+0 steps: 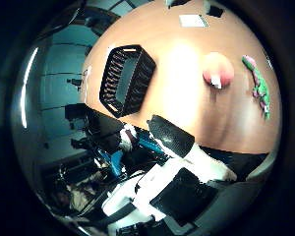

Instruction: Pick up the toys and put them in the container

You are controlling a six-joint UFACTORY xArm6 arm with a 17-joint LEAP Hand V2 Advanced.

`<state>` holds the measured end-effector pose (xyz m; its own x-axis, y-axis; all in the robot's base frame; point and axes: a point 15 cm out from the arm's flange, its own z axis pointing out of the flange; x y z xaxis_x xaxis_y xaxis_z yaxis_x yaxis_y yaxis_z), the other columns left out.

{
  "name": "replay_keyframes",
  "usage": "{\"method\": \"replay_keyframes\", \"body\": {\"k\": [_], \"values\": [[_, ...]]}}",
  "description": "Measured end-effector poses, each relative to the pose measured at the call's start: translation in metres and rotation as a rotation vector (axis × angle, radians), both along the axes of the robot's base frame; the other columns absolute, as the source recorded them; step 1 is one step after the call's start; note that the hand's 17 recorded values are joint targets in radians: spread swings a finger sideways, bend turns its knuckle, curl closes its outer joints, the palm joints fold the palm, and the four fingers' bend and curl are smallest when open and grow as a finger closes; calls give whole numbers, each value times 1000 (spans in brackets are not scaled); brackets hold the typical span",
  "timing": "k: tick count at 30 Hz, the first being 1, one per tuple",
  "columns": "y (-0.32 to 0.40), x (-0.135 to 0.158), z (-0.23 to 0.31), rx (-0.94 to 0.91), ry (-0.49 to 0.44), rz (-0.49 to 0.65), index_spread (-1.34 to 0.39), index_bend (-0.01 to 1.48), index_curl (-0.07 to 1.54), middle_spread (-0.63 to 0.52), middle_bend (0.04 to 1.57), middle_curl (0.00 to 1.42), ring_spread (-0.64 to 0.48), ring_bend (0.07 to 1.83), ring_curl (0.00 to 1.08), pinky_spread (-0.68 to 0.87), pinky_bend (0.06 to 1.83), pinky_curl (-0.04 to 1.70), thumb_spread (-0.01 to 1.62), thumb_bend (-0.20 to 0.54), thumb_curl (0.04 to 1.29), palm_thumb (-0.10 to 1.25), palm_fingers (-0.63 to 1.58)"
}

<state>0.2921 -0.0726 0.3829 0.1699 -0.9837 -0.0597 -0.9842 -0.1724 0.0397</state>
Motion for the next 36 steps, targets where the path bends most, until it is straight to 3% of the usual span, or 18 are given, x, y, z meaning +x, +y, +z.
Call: {"method": "replay_keyframes", "body": {"k": [8,21,26,36], "values": [[-48,21,9,-42,-20,-45,-408,160,300,-101,204,369,24,301,260,353,258,282,1192,-19,239,516,346],[-172,82,-11,-113,-45,-197,-377,156,273,-79,235,373,39,326,262,346,318,294,1138,-23,233,414,278],[-204,100,-41,-113,-42,-239,-371,154,270,-62,243,372,50,319,260,344,335,296,1117,-24,238,396,250],[-248,103,-127,-75,46,-326,-324,161,279,-31,245,366,78,305,258,353,328,290,1076,-25,253,365,240]]}}
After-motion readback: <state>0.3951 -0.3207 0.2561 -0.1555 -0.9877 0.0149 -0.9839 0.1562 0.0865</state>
